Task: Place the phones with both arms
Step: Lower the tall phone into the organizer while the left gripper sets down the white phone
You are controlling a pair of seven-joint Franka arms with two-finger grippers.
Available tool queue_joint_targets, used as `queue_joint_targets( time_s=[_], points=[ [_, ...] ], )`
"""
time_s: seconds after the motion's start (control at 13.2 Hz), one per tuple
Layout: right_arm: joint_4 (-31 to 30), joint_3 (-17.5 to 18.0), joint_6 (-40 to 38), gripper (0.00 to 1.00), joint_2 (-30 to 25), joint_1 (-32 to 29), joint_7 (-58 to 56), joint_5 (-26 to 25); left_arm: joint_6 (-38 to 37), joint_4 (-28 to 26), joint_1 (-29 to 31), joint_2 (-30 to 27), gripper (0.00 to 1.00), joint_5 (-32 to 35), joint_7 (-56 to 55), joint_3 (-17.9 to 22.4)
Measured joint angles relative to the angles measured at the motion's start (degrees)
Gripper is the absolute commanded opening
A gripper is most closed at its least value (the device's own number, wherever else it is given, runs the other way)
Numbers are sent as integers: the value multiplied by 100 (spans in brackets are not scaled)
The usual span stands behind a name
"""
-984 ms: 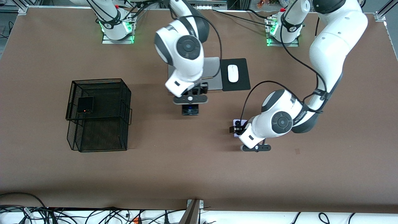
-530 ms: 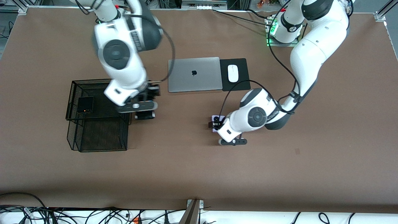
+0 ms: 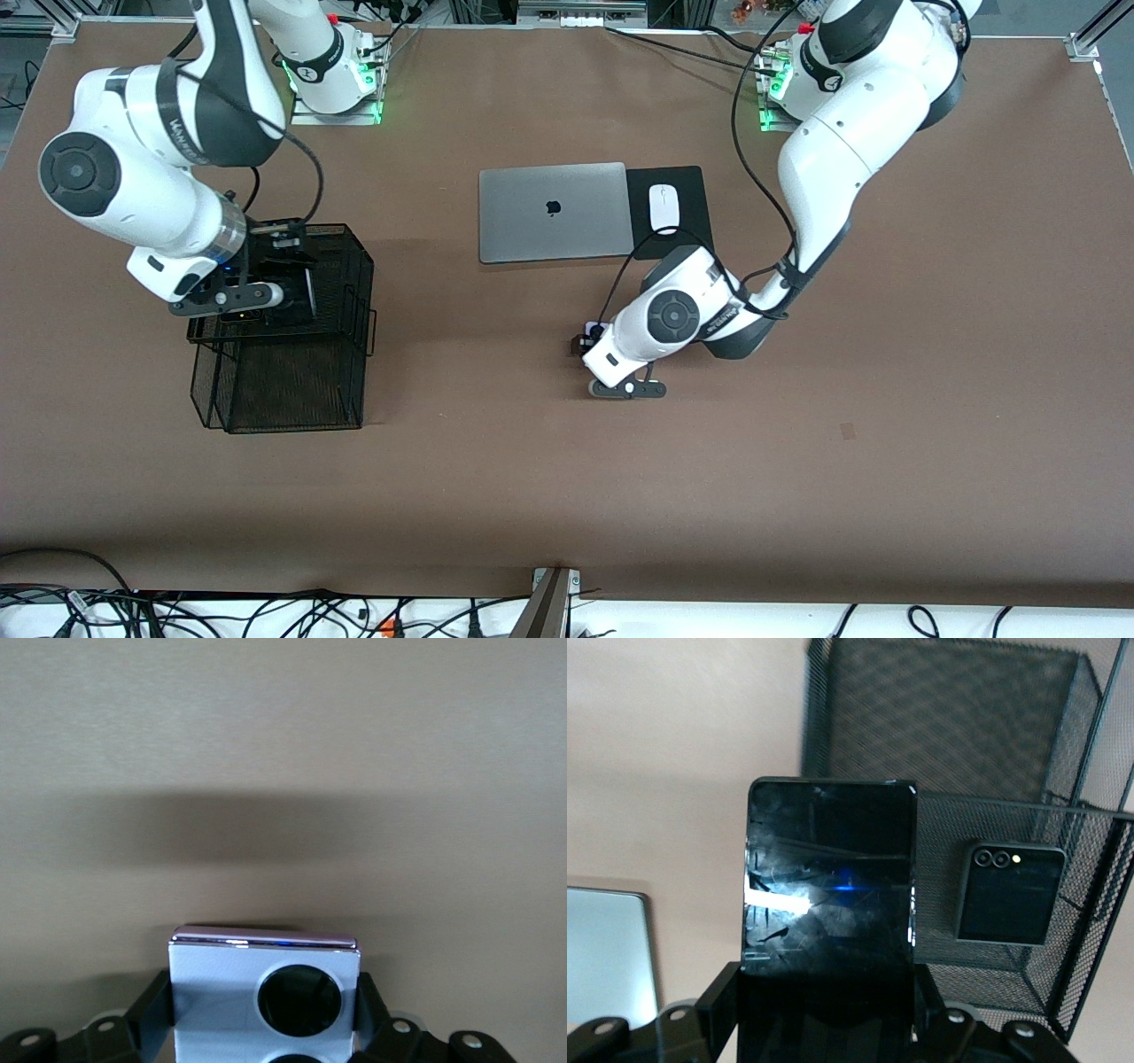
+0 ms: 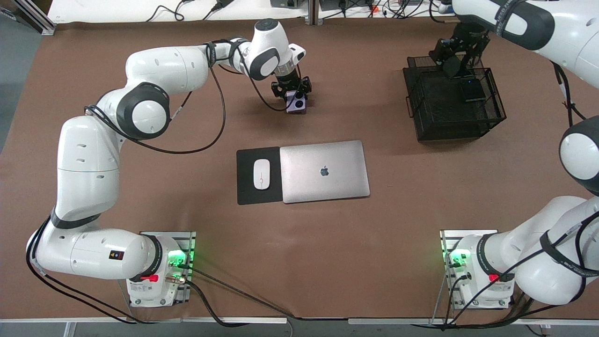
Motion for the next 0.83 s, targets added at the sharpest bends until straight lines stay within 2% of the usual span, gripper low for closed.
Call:
queue_joint_targets(
  time_s=[0.23,0.45,0.83],
  points=[
    [-797,-232,458,46,-59,2,-238,0,64,70,-16,-5,100,0,-15,22],
    [-1083,-239,536,46,-59,36,-241,0,-59,233,149,-228,100,0,-15,31],
    [-1163,-230,1008,46,153,60,-228,47,-2469,366,1164,-1680,100,0,59,47]
  ],
)
